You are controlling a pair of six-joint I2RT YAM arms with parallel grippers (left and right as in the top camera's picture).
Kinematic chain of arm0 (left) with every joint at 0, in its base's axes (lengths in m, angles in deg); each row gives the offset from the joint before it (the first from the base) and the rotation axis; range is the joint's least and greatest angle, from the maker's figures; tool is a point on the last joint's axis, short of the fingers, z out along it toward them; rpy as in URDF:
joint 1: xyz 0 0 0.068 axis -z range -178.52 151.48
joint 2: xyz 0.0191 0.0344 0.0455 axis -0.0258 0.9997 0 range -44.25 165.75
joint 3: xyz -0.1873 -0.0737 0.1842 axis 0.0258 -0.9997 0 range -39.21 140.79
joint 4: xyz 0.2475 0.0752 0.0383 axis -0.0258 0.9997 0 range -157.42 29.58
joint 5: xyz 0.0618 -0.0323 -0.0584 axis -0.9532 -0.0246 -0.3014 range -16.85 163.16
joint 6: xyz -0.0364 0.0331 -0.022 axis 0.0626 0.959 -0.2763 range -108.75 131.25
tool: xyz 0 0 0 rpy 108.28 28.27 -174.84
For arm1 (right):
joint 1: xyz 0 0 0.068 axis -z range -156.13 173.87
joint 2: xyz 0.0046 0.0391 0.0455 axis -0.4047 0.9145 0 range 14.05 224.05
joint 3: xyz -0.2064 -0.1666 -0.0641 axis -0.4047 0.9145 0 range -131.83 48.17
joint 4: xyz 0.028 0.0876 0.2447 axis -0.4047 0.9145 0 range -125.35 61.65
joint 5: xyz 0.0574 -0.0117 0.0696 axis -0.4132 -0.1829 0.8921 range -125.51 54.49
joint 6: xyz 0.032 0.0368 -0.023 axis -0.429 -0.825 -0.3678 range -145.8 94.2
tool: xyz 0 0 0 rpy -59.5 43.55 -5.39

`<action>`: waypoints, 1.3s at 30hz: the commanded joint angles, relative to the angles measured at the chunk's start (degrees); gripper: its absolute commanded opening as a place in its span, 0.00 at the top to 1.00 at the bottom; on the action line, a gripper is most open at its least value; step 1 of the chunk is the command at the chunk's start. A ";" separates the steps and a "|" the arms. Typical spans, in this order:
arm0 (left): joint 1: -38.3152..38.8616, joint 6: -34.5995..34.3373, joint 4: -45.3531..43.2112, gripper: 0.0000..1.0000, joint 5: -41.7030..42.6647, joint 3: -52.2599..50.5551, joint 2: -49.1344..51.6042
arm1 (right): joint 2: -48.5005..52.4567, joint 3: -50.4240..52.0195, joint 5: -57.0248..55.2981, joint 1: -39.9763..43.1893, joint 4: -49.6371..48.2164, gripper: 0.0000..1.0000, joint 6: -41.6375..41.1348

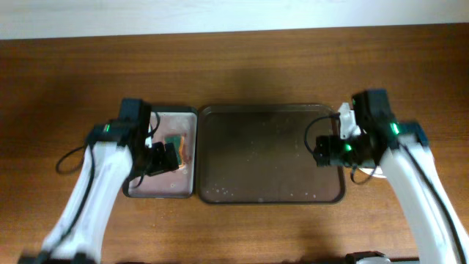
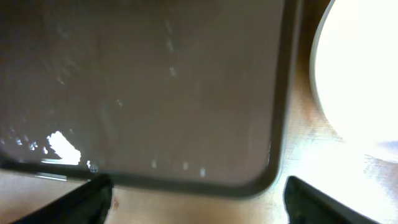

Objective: Clean dirty plates on tray and stack at the side

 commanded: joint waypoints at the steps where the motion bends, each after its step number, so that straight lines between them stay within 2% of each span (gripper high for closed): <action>1: 0.17 1.14 -7.23 0.01 0.59 -9.09 -17.11 | -17.03 5.88 -2.38 -0.76 -3.85 0.01 0.37; 3: 1.97 5.35 -14.14 0.01 0.44 -15.08 -28.17 | -26.73 8.68 -4.81 -0.76 -5.01 0.01 0.39; 5: 3.26 5.29 -19.74 0.00 -0.09 -20.94 -39.91 | -34.07 9.11 -5.07 -0.76 -4.98 0.01 0.42; 9: 3.26 5.31 -21.55 0.01 -0.07 -23.43 -53.31 | -42.05 9.11 -5.09 -0.76 -4.76 0.01 0.42; 19: 3.26 5.31 -21.55 0.01 -0.07 -23.45 -54.82 | -42.03 9.11 -5.22 -0.76 -4.72 0.01 0.68; 22: 3.26 5.29 -21.55 0.01 -0.07 -23.45 -54.82 | -44.44 9.92 -8.50 -0.79 -5.42 0.01 1.49; 26: 3.26 5.29 -21.55 0.01 -0.07 -23.45 -54.82 | -54.07 20.37 -8.50 -2.84 -17.62 0.01 2.54; 32: 3.26 5.31 -21.55 0.01 -0.07 -23.45 -54.82 | -74.44 48.59 -8.09 -4.13 -49.68 0.01 2.49; 35: 3.26 5.31 -21.55 0.01 -0.07 -23.45 -54.82 | -74.84 57.86 -8.15 -4.13 -63.25 0.01 2.56; 37: 3.26 5.29 -21.55 0.00 -0.07 -23.45 -54.82 | -74.84 61.75 -8.55 -4.15 -65.35 0.02 2.54; 39: 3.26 5.31 -21.55 0.01 -0.07 -23.45 -54.82 | -74.84 62.42 -8.55 -4.15 -59.30 0.01 2.54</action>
